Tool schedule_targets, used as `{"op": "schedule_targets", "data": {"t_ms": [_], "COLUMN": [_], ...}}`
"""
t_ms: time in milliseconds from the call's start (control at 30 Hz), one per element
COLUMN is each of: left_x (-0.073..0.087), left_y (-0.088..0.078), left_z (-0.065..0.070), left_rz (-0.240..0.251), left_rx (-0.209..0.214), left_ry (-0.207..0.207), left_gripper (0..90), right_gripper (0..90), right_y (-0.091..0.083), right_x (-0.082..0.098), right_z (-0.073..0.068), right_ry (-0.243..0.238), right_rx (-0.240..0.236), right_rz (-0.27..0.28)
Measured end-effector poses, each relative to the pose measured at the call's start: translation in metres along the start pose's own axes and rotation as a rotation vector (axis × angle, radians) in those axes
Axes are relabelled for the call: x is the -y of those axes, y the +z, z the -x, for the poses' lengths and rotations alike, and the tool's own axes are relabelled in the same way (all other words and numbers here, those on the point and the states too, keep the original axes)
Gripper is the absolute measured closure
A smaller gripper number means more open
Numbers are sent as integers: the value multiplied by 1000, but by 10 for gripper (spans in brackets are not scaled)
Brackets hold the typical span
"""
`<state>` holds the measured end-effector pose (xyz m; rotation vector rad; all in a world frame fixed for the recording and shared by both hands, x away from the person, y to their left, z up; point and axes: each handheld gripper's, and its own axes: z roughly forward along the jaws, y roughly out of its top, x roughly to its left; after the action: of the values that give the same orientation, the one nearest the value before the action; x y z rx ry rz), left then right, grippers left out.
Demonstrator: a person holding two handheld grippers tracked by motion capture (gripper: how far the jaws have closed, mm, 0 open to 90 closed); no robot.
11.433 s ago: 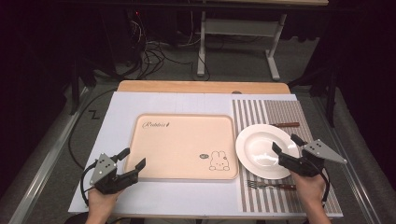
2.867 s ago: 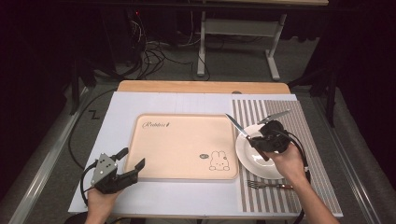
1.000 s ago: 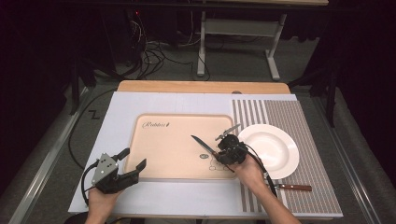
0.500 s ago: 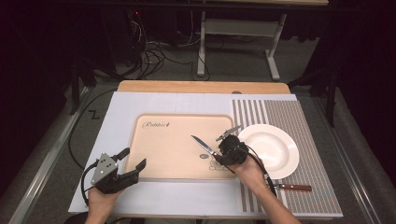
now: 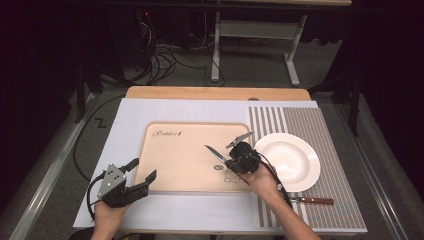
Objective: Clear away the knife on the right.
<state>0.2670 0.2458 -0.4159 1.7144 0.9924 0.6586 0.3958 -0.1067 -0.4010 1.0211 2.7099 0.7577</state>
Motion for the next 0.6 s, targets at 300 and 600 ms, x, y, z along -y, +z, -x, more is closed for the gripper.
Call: {"op": "schedule_targets", "data": {"t_ms": [300, 600], "left_x": [0, 0], "left_y": [-1, 0], "left_z": [0, 1], "left_rz": [4, 0], "left_rx": [5, 3], "left_ry": [4, 4], "left_gripper": [290, 290], "right_gripper": [900, 900], "right_y": [16, 18], "right_x": [-5, -5], "right_z": [-5, 1], "right_ry": [-2, 14], "right_rx": [-13, 6], "right_rz": [-36, -29]}}
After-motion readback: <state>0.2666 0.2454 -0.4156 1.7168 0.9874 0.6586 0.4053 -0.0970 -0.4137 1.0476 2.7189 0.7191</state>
